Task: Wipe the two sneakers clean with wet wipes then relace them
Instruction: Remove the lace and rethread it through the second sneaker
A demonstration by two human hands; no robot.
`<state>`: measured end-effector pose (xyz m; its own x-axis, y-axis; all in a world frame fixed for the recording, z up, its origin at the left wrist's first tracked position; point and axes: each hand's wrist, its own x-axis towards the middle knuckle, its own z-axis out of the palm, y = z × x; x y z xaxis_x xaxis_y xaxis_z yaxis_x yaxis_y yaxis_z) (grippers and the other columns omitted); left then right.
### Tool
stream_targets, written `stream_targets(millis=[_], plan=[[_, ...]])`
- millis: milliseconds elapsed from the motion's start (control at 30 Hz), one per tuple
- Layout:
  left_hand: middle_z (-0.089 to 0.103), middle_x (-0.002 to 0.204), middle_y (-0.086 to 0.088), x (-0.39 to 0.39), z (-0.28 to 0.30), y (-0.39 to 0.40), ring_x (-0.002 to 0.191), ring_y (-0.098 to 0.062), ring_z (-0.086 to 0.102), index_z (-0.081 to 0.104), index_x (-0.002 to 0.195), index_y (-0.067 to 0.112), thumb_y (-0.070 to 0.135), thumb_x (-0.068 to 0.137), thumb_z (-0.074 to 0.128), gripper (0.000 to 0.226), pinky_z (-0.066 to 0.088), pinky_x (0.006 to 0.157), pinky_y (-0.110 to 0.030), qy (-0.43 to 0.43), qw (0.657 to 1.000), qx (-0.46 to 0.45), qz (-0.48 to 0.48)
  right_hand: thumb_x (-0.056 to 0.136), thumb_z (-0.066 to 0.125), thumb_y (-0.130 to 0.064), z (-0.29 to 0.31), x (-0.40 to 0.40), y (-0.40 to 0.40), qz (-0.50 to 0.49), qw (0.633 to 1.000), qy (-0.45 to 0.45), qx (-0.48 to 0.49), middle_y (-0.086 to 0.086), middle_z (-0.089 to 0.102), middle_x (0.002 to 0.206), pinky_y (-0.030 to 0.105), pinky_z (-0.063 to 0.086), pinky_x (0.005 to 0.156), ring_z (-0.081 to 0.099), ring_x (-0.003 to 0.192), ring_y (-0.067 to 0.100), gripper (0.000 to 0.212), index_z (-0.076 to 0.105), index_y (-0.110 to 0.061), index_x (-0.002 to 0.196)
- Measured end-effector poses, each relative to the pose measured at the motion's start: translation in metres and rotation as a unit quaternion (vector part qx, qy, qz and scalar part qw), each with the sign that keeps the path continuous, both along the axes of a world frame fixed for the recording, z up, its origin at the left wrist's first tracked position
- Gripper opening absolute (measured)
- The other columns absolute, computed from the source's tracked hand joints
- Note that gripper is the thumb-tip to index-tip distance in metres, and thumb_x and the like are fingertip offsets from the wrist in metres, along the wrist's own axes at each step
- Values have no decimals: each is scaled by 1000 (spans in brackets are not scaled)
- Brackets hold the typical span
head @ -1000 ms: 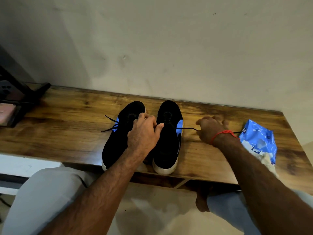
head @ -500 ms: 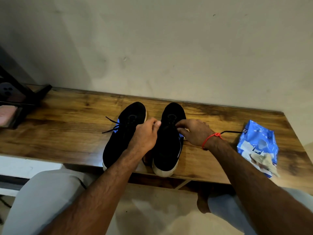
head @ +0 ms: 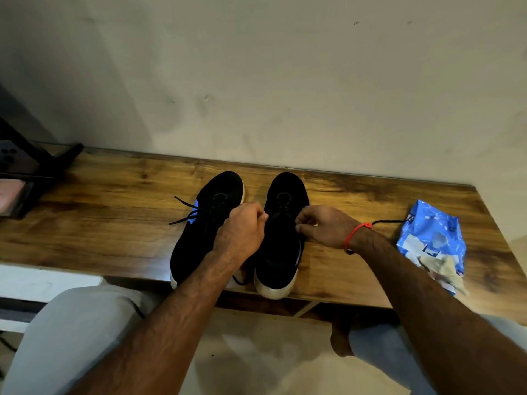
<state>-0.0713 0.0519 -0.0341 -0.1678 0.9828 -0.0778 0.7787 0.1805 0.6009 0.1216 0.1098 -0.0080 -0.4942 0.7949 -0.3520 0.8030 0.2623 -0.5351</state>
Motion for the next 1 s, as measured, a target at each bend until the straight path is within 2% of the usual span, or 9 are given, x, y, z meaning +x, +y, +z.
stream_targets(millis=[133,300,400,500,567,667,833,900,1000], plan=[[58,95,4,-4,-2,3,86,-15,60,63,94,19,31,103,55,17,57,76,-41,-1,1000,-7,5,97,61,-24,-4,1,1,31,999,-11,28,0,64,99,33,49,79,59,95,20,6,65,-20,95],[51,101,3,-12,-8,1,85,-18,59,59,91,20,33,106,50,21,56,73,-42,54,998,9,21,92,59,-41,-1,13,9,26,979,-138,146,-13,55,95,42,47,86,47,93,15,9,64,-34,93],[47,108,1,-11,-3,-4,85,-17,58,63,100,21,36,104,52,19,55,70,-37,68,997,45,15,89,60,-33,-5,10,5,-35,991,-53,119,-6,66,79,34,49,69,57,75,17,9,65,-26,90],[58,86,4,-11,-2,-4,76,-15,61,58,89,27,35,104,53,18,48,58,-31,37,999,35,17,92,62,-21,-11,6,2,-123,990,64,37,-2,74,78,31,52,68,62,64,9,10,70,-17,91],[66,85,6,-10,-2,-1,78,-13,66,56,82,33,37,103,54,21,57,64,-36,-47,998,5,48,95,63,-22,-10,3,3,-219,961,165,-21,0,75,88,32,53,69,68,74,13,11,72,-15,91],[72,103,4,0,4,3,93,-12,68,62,90,37,28,102,59,15,61,83,-36,-232,966,-10,117,96,63,-13,-9,-7,3,-334,868,355,-96,10,75,96,32,53,69,68,85,21,8,68,-7,98],[76,105,2,12,24,8,94,-7,72,68,112,20,10,98,64,18,53,72,-16,-462,866,74,179,91,65,3,-6,-20,1,-386,736,529,-172,15,73,89,39,58,84,70,81,26,18,56,-7,103],[77,102,0,11,31,10,93,-12,74,69,111,17,7,96,66,18,54,70,-18,-493,844,104,184,92,63,4,2,-22,0,-398,713,551,-170,16,73,91,38,59,84,71,82,26,16,56,-8,101],[78,102,-2,10,49,16,95,-16,76,68,110,16,5,97,65,18,53,71,-19,-514,825,148,184,93,61,5,17,-24,1,-379,726,561,-121,16,74,91,38,59,83,71,83,27,16,54,-7,101]])
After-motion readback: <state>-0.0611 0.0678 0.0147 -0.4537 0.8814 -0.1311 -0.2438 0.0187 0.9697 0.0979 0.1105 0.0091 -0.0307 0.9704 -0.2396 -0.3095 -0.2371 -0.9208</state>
